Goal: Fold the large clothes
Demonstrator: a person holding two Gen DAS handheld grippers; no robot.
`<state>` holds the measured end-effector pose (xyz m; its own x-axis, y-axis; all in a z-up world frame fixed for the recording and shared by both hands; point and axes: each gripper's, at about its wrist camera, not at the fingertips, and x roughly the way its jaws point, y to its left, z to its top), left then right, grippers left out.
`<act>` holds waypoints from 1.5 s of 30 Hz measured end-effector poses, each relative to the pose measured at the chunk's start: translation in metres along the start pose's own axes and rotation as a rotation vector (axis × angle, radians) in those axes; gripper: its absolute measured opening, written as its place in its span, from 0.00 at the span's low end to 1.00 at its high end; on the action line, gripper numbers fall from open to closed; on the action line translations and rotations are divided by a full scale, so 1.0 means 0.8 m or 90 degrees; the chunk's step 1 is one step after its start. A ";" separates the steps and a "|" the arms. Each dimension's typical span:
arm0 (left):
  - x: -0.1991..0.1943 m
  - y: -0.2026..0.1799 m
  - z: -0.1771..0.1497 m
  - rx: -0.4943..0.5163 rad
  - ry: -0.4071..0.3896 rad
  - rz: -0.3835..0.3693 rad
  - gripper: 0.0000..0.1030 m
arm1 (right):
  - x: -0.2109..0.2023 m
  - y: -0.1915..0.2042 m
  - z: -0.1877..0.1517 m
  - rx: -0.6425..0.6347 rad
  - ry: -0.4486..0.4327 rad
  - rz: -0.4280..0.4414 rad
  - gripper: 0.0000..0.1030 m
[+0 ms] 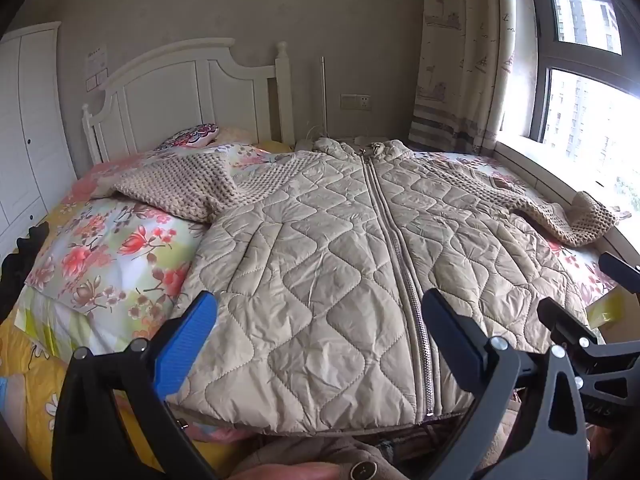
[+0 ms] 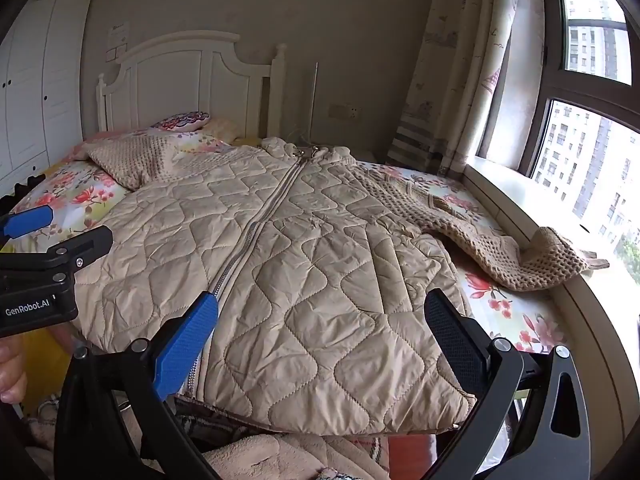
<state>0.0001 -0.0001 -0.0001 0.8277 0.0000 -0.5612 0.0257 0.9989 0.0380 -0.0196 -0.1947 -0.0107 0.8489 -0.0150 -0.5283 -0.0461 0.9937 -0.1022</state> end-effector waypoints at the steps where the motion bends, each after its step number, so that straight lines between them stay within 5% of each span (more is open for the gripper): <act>1: 0.000 0.000 0.000 0.000 0.000 -0.001 0.98 | 0.000 0.000 0.000 0.000 -0.001 0.000 0.96; 45: 0.001 0.001 0.000 -0.005 0.004 -0.005 0.98 | 0.003 0.002 -0.004 0.009 0.012 0.017 0.96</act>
<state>0.0006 0.0009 -0.0001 0.8236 -0.0069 -0.5671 0.0268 0.9993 0.0269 -0.0191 -0.1937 -0.0146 0.8378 0.0092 -0.5459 -0.0603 0.9953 -0.0757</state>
